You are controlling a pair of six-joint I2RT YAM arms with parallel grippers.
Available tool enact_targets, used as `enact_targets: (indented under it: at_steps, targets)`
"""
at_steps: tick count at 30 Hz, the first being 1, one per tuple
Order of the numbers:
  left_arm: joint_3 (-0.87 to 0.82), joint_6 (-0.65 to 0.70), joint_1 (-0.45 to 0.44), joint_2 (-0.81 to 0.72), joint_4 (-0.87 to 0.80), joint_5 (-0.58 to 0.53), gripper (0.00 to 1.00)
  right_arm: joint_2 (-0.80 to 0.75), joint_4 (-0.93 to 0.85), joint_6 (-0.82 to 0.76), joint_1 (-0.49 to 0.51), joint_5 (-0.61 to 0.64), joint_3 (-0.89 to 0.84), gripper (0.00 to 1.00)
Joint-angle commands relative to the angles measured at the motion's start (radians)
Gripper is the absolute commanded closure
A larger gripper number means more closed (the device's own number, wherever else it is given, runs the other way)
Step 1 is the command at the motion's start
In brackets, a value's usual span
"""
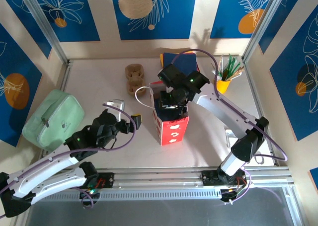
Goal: Pack the takeout coffee
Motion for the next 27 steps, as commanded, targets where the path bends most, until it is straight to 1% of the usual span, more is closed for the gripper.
enact_targets:
  at_steps: [1,4,14,18,27]
  targets:
    - [-0.002,0.002,0.01,-0.01,-0.009,-0.013,0.0,-0.061,0.0,0.004,0.008,-0.042,0.019,0.71]
    - [0.001,0.004,0.01,-0.012,-0.01,-0.015,0.0,-0.083,0.038,0.003,0.009,-0.112,-0.015,0.72]
    - [0.003,0.005,0.01,-0.009,-0.01,-0.014,0.0,-0.045,0.023,0.016,0.005,-0.161,-0.076,0.74]
    - [0.003,0.009,0.009,-0.007,-0.008,-0.016,0.0,-0.006,-0.003,0.016,0.005,-0.146,-0.074,0.75]
    - [0.005,0.01,0.01,-0.007,-0.015,-0.015,0.0,0.049,-0.089,0.031,0.006,-0.067,-0.026,0.75]
